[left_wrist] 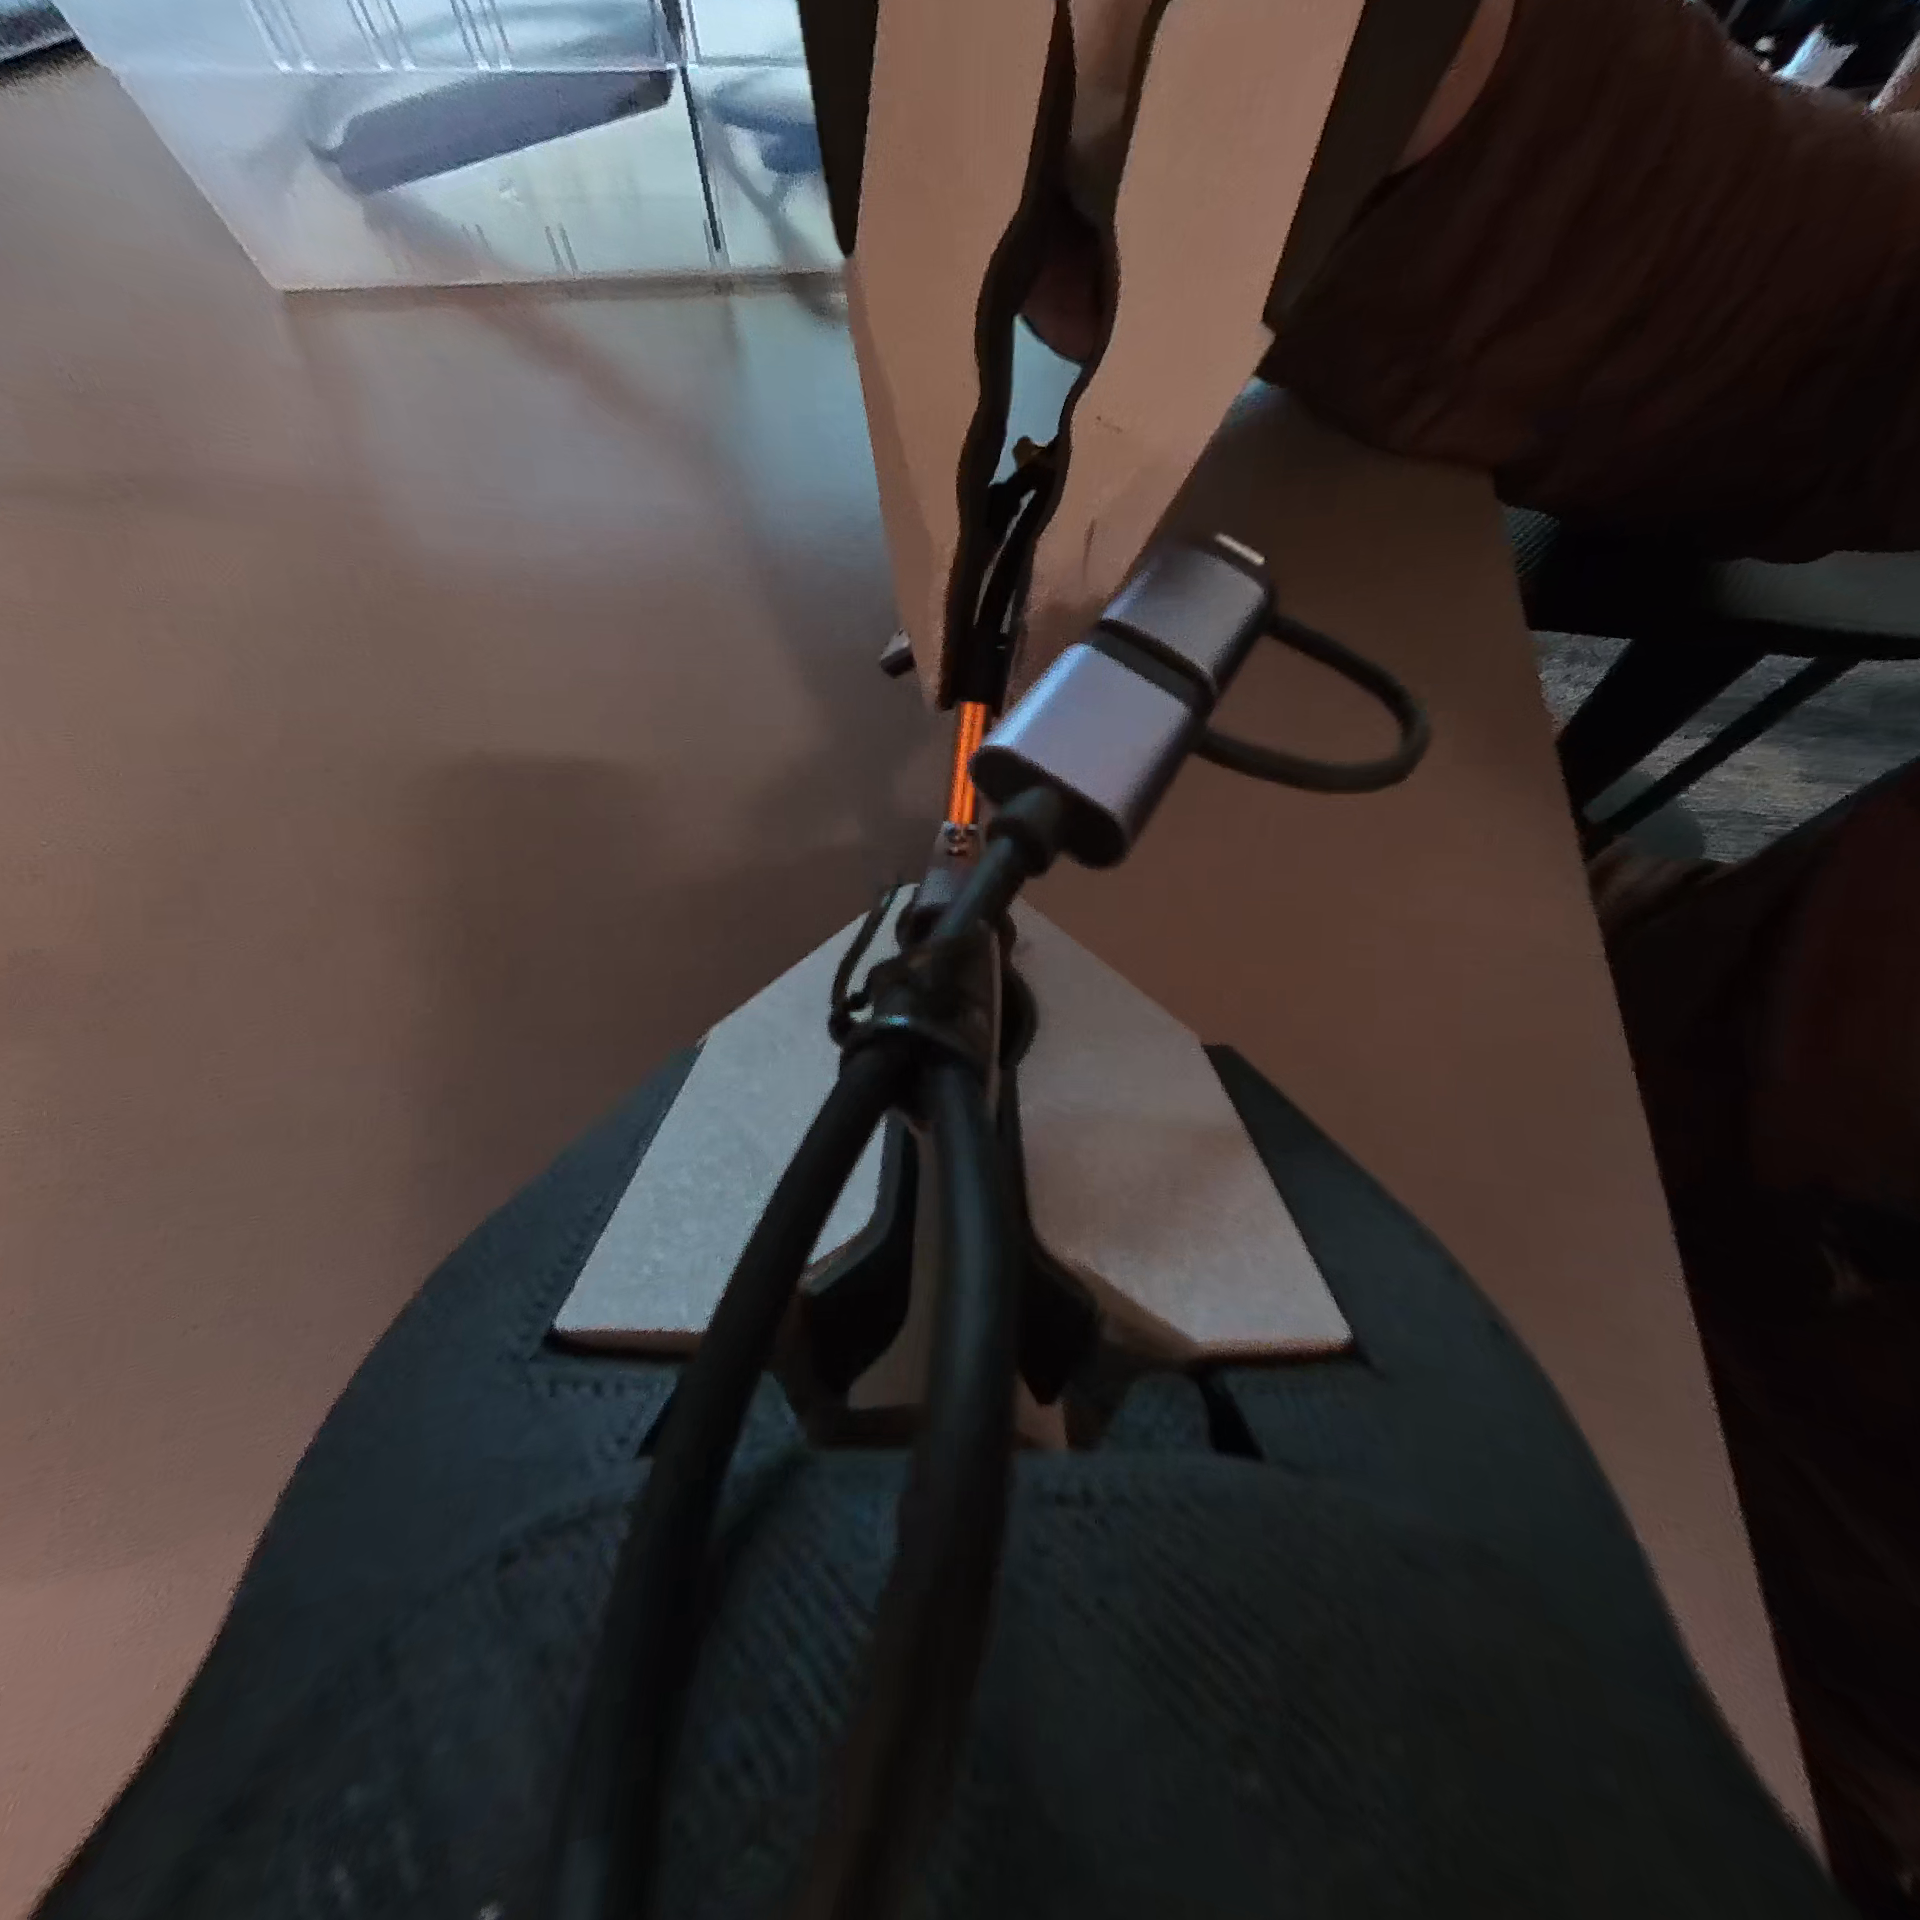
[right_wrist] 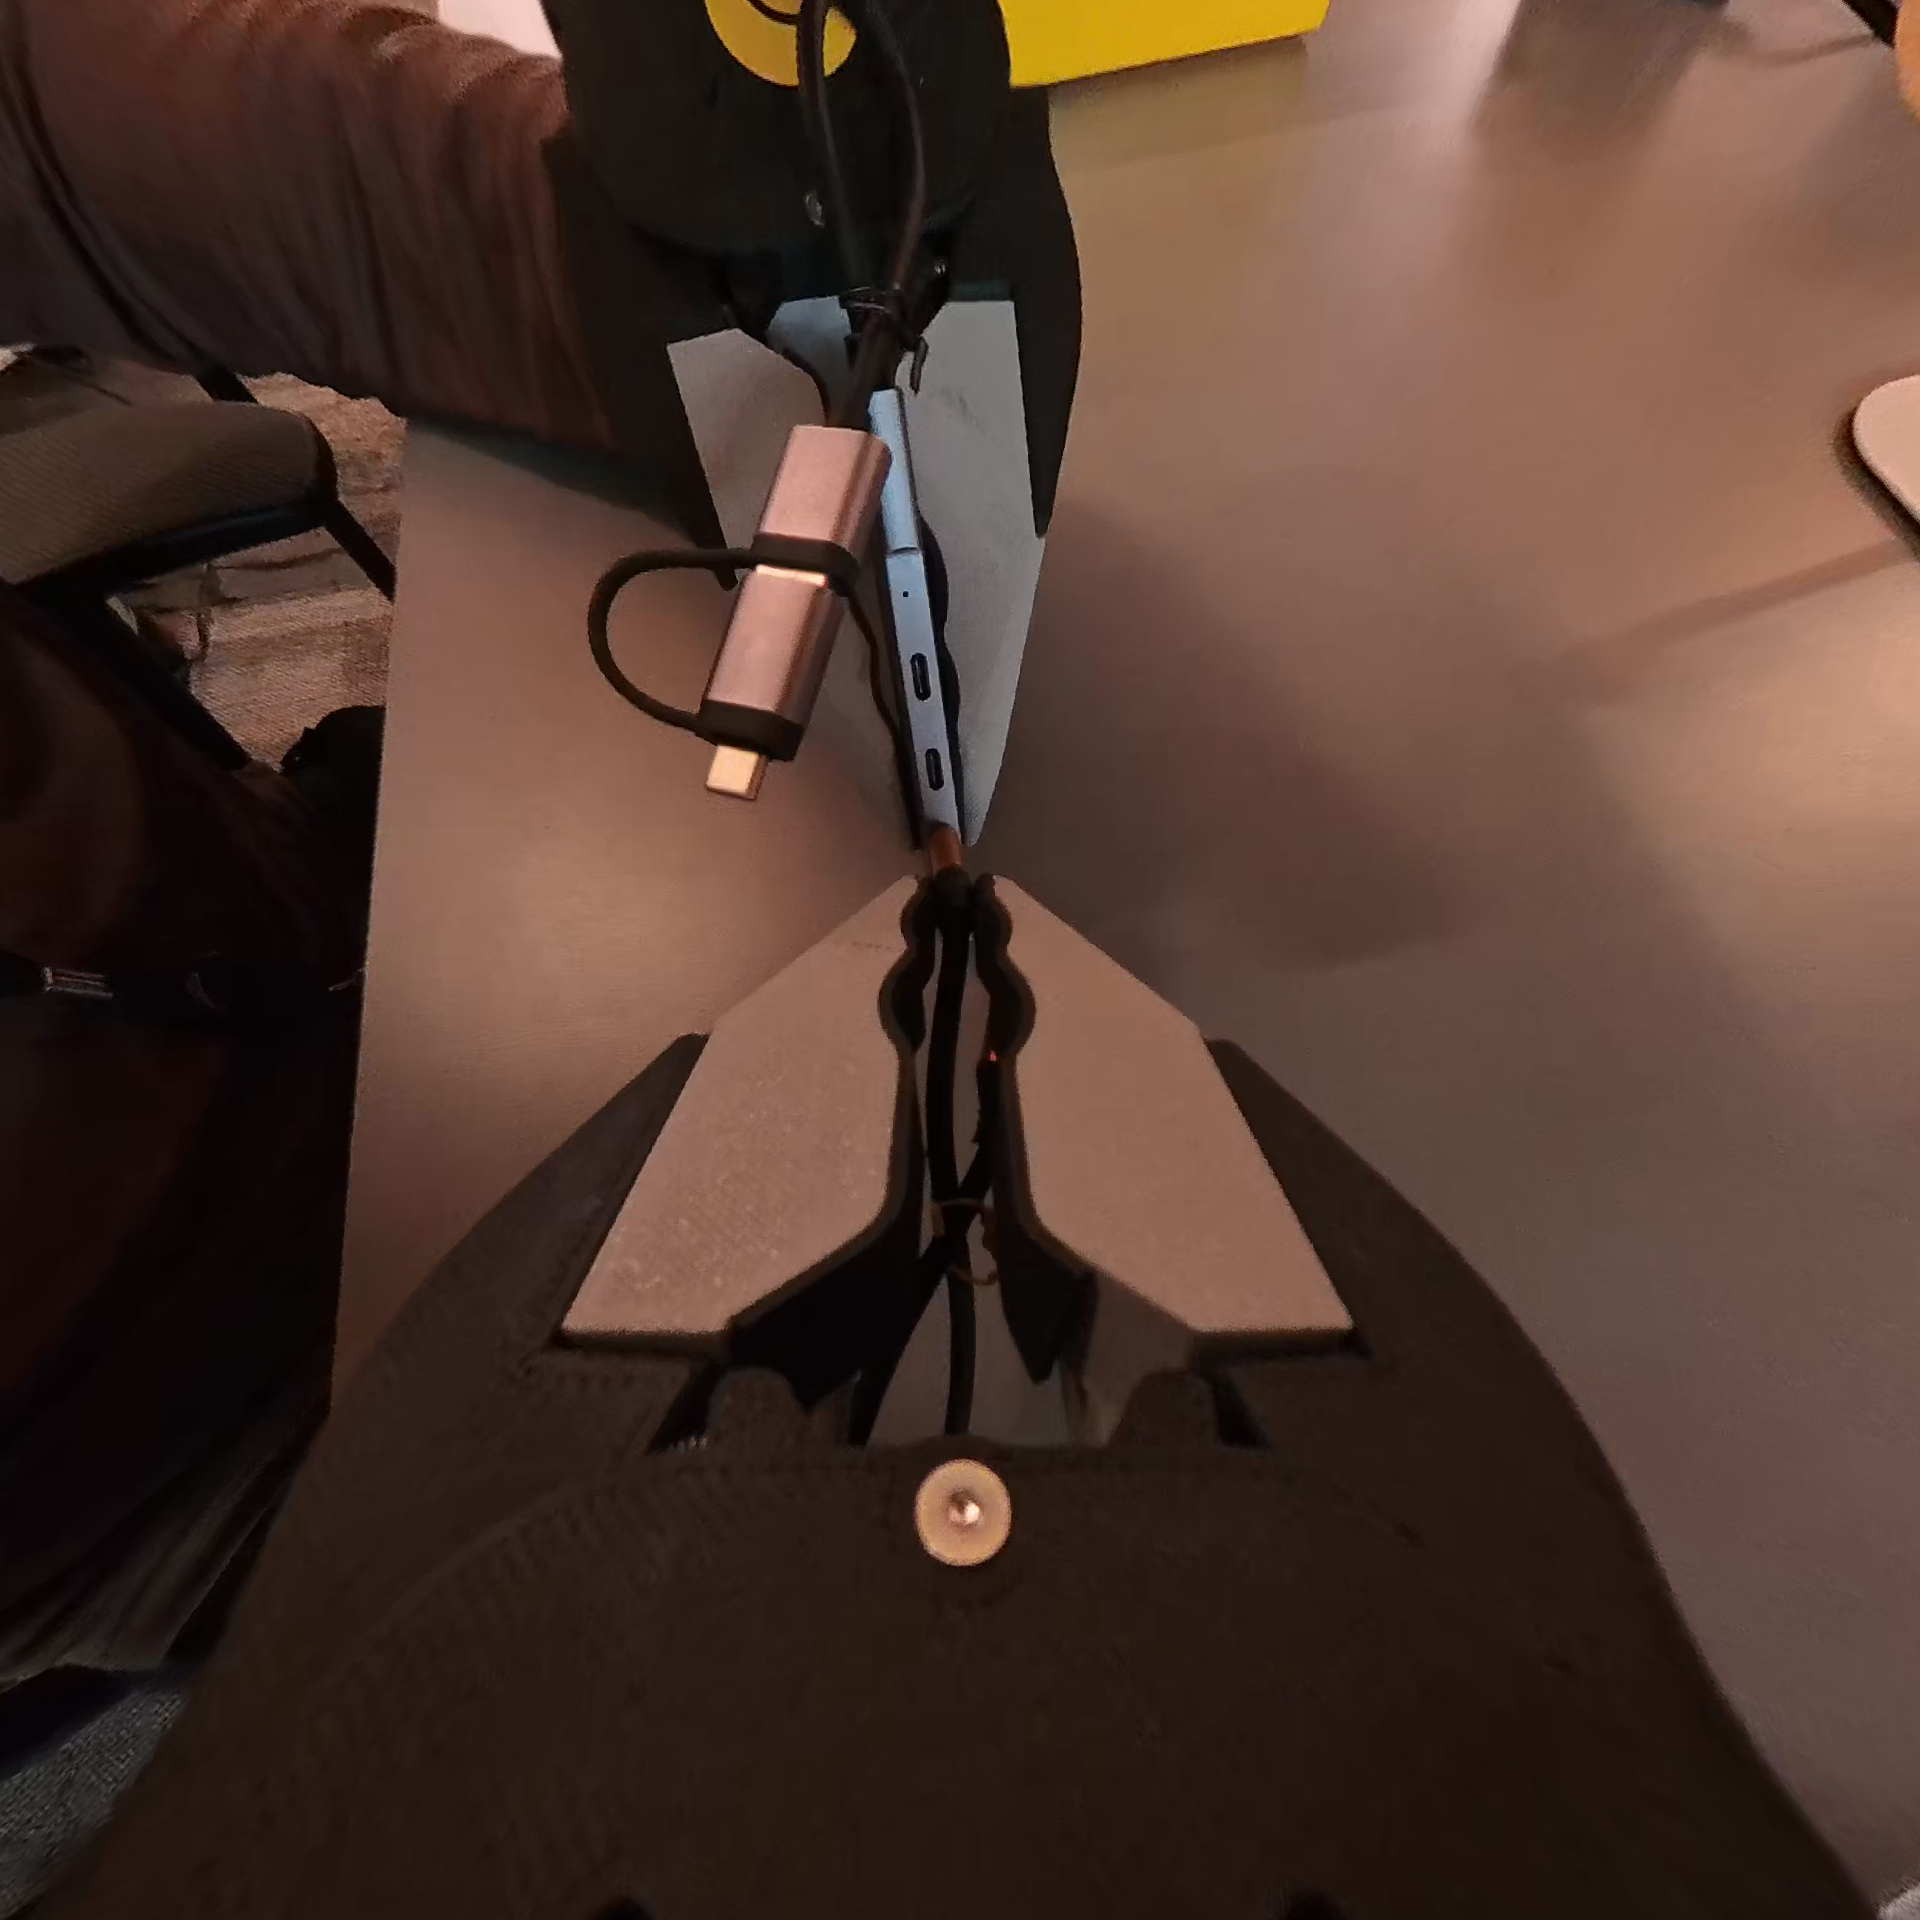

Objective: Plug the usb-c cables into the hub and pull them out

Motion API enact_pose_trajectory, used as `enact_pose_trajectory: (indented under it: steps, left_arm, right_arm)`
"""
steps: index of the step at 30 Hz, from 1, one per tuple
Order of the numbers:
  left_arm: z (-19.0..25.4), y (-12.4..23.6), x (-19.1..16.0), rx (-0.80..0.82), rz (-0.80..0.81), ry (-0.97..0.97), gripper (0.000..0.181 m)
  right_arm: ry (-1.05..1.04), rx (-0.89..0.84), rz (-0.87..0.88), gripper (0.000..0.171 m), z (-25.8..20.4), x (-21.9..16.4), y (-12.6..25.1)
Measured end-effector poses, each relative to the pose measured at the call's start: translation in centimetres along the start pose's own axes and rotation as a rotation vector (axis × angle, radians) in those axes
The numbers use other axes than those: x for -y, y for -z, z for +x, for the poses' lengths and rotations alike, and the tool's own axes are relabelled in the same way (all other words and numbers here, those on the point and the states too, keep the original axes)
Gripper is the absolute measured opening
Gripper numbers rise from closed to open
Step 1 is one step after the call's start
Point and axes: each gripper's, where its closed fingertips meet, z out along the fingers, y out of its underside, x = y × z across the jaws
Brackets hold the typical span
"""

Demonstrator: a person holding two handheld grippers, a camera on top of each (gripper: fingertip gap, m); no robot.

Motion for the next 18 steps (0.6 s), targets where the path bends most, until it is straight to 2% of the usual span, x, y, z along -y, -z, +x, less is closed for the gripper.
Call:
enact_pose_trajectory:
  steps: [4, 8, 11, 14, 18]
  left_arm:
    - [-0.01, -0.19, -0.22, 0.014, -0.021, -0.010, 0.005]
    - [0.03, 0.05, 0.48, 0.000, 0.028, 0.018, 0.004]
    - [-0.14, -0.31, -0.07, 0.035, -0.019, -0.006, 0.004]
    - [-0.16, -0.02, 0.26, 0.022, 0.013, 0.011, 0.004]
    - [-0.15, -0.26, -0.07, 0.040, -0.017, -0.010, 0.003]
  right_arm:
    - [0.032, -0.035, -0.062, 0.002, -0.02, -0.42, -0.12]
    - [0.060, -0.076, -0.075, 0.001, -0.04, 0.12, 0.30]
    - [0.078, -0.095, -0.126, 0.002, 0.06, -0.54, -0.10]
    - [0.045, -0.071, -0.053, 0.002, 0.11, 0.12, 0.06]
    - [0.050, -0.054, -0.054, 0.001, 0.04, -0.06, -0.21]
